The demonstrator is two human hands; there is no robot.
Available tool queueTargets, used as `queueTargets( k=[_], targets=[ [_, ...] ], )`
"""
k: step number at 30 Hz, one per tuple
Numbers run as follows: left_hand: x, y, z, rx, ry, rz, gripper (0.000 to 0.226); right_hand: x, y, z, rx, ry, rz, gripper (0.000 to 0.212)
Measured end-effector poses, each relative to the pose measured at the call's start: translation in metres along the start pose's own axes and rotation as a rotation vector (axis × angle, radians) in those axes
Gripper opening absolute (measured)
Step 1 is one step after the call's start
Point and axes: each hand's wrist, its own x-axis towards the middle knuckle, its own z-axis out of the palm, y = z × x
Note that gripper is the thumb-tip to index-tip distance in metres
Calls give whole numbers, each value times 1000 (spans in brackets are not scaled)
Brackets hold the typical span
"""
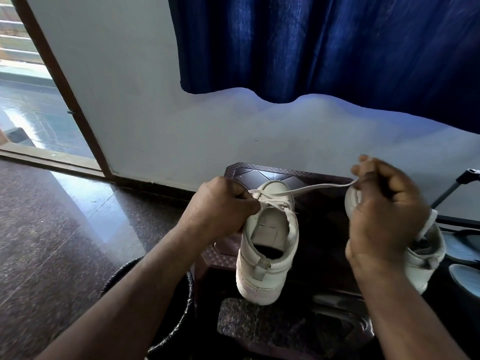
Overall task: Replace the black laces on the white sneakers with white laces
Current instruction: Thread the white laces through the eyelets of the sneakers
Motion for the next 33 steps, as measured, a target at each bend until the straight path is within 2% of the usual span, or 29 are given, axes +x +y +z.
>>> queueTargets(
  k=[1, 3, 8, 13, 17, 20, 23, 28, 30, 33],
  targets=[
    [1, 0, 0, -4, -4, -1, 15, 2, -4, -3, -30, 44, -63, 19],
    [2, 0, 0, -13, -17, -1, 12, -2, -12, -4, -119, 9, -175, 22],
    [3, -2, 1, -103, -67, -29, 11, -37, -11, 19, -266, -408, -171, 7],
    [4, -5, -3, -225, -140, -95, 26, -42, -3, 25, -468, -584, -259, 8],
    [4, -5, -5, -274, -157, -113, 29, -38, 1, 24, -636, -643, -251, 7],
    [3, -6, -5, -288, -164, -105, 31, -38, 0, 24, -650, -654, -242, 6],
    [3, -7, -5, -298, -166, -102, 22, -39, 0, 24, -622, -664, -253, 8],
    [1, -6, -5, -364, -200, -119, 46, -43, 1, 28, -633, -642, -256, 11],
    [4, -8, -3, -447, -222, -166, 48, -45, 2, 29, -643, -635, -267, 12],
    [8, -10, 3, -429, -231, -226, 47, -47, 1, 30, -665, -639, -260, 10]
  ],
)
